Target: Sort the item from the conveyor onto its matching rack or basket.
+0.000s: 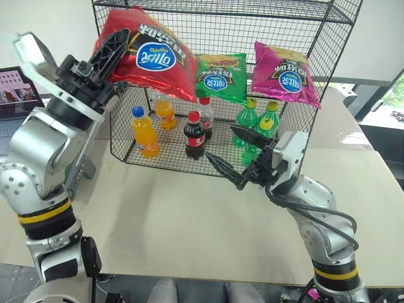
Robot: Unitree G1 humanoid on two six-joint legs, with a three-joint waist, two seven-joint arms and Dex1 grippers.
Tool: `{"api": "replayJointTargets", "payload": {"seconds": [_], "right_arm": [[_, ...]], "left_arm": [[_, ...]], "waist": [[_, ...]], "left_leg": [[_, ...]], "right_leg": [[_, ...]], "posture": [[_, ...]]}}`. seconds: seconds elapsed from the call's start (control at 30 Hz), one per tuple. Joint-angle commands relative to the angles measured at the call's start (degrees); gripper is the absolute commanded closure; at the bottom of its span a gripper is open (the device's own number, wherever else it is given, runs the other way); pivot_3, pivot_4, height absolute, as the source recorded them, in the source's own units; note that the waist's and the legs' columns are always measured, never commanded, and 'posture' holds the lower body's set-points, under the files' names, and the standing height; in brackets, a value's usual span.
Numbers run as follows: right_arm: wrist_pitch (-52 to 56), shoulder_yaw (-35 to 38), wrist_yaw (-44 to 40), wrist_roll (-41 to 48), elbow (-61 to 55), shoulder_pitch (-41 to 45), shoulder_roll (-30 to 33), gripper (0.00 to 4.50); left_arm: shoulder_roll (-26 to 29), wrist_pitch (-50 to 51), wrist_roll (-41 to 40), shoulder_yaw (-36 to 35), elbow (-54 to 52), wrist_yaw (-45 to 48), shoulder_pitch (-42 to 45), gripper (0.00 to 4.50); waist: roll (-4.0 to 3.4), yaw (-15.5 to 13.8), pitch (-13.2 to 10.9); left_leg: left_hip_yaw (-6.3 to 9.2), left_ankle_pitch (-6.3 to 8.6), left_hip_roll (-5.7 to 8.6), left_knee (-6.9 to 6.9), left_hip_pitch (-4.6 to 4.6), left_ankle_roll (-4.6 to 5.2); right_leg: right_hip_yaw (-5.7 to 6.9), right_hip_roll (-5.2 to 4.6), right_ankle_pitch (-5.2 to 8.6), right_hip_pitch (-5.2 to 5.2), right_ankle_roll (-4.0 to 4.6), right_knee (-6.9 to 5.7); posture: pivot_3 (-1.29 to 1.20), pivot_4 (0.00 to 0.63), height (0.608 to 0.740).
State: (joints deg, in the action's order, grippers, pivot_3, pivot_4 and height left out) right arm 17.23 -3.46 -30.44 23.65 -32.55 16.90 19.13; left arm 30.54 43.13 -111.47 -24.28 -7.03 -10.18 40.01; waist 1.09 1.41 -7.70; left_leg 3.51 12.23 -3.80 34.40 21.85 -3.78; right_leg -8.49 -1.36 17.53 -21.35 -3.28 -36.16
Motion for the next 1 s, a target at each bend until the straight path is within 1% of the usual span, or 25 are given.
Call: {"api": "replayJointTargets", "payload": {"seconds": [0.03,0.13,0.23,0.4,0.57,0.67,0.8,1.0], "right_arm": [[0.9,1.2,3.0,-0.4,-4.3,-0.4,-0.1,0.00],[1.4,0.5,4.5,-0.7,-5.5,-1.0,-0.3,0.00],[1.5,0.3,5.0,-0.9,-5.9,-0.9,-0.1,0.00],[0.7,1.4,5.0,-0.1,-5.3,2.2,-0.3,0.00],[2.6,3.1,5.1,2.6,-2.5,11.9,-0.6,0.00],[2.9,2.9,5.1,2.9,-1.1,14.8,-0.8,0.00],[2.6,2.2,5.1,2.6,-0.4,15.3,-1.0,0.00],[2.2,1.2,5.6,1.3,-0.8,12.0,-1.4,0.00]], "left_arm": [[-0.6,2.1,5.4,1.7,9.4,8.2,-0.6,4.47],[-1.3,2.4,11.7,2.6,18.3,14.0,1.0,4.47],[-1.9,2.8,13.4,1.6,21.2,15.4,4.3,4.47],[-3.6,1.7,13.5,-1.3,23.2,13.1,8.0,4.47],[-6.1,-2.4,18.7,-3.0,26.2,9.3,12.5,4.47],[-6.9,-4.0,20.8,-4.5,29.6,7.9,15.0,4.47],[-7.6,-5.2,24.1,-5.8,33.9,5.9,17.3,4.47],[-10.2,-3.4,28.8,-5.4,37.5,6.0,21.3,4.47]], "waist": [[-0.01,-0.1,0.0],[0.00,-0.3,0.0],[0.05,-0.5,0.0],[0.09,-0.6,-0.1],[0.08,-0.5,-0.1],[0.08,-0.5,-0.1],[0.08,-0.7,-0.1],[0.08,-0.9,-0.1]], "left_leg": [[0.01,-0.02,0.00,-0.01,0.01,-0.03],[0.01,-0.03,0.01,0.01,0.05,-0.05],[0.03,-0.03,0.01,0.02,0.14,-0.06],[0.12,-0.04,0.01,0.06,0.23,-0.07],[0.14,-0.06,0.00,0.04,0.15,-0.06],[0.18,-0.06,0.01,0.06,0.17,-0.06],[0.19,-0.06,0.02,0.07,0.20,-0.06],[0.30,-0.06,0.02,0.16,0.26,-0.06]], "right_leg": [[0.01,0.00,0.00,0.00,0.00,0.00],[0.04,-0.01,0.00,-0.01,0.00,0.03],[0.07,-0.01,0.00,-0.05,0.00,0.05],[0.15,-0.03,0.00,-0.05,0.00,0.06],[0.16,-0.01,-0.01,-0.03,0.01,-0.03],[0.20,-0.02,-0.02,-0.01,0.02,0.00],[0.22,-0.03,-0.02,-0.02,0.02,0.01],[0.33,-0.03,-0.02,0.01,0.02,0.02]], "posture": [[0.00,0.150,0.740],[0.00,0.150,0.740],[0.00,0.150,0.740],[0.00,0.150,0.740],[0.00,0.150,0.740],[0.00,0.150,0.740],[0.00,0.150,0.740],[0.00,0.150,0.740]]}}
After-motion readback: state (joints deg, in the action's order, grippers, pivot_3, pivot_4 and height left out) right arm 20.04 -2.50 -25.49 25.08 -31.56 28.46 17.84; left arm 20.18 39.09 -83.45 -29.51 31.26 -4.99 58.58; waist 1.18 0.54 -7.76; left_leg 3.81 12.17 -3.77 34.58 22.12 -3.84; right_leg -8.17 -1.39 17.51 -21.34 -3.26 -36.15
